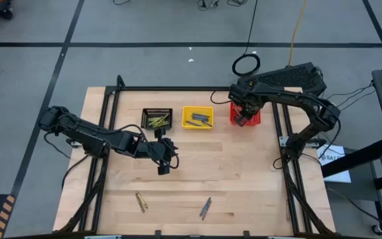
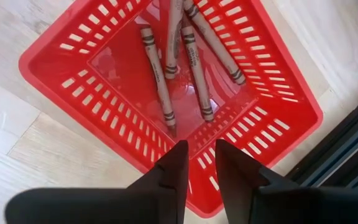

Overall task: Sort crayons
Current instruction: Put the brown crayon into the red bin

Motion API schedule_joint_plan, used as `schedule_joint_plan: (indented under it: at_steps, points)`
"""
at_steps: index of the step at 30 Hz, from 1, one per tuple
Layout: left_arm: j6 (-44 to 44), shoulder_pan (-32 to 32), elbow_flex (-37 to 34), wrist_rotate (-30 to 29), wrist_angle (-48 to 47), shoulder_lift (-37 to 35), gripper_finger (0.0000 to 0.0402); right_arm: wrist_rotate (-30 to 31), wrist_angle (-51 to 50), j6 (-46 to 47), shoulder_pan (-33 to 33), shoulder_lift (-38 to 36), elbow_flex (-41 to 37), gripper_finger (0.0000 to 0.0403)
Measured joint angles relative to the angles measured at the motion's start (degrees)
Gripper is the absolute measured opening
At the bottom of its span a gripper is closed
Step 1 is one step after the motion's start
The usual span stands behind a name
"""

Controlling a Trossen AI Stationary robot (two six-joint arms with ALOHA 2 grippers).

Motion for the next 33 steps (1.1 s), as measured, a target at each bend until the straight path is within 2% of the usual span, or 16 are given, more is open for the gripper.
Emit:
schedule_joint_plan:
  at_steps: [11,28,33]
  points:
    - [0.0,0.0,0.0,0.0,0.0,0.0,0.0102,0.0,1.1,2.6,0.0,0.0,0.0,0.0066]
    - [0.1,0.0,0.0,0.0,-0.2,0.0,0.0102,0.0,7.3,1.5,0.0,0.0,0.0,0.0066]
    - [0.1,0.0,0.0,0.0,-1.5,0.0,0.0102,-6.4,10.3,1.5,0.0,0.0,0.0,0.0066]
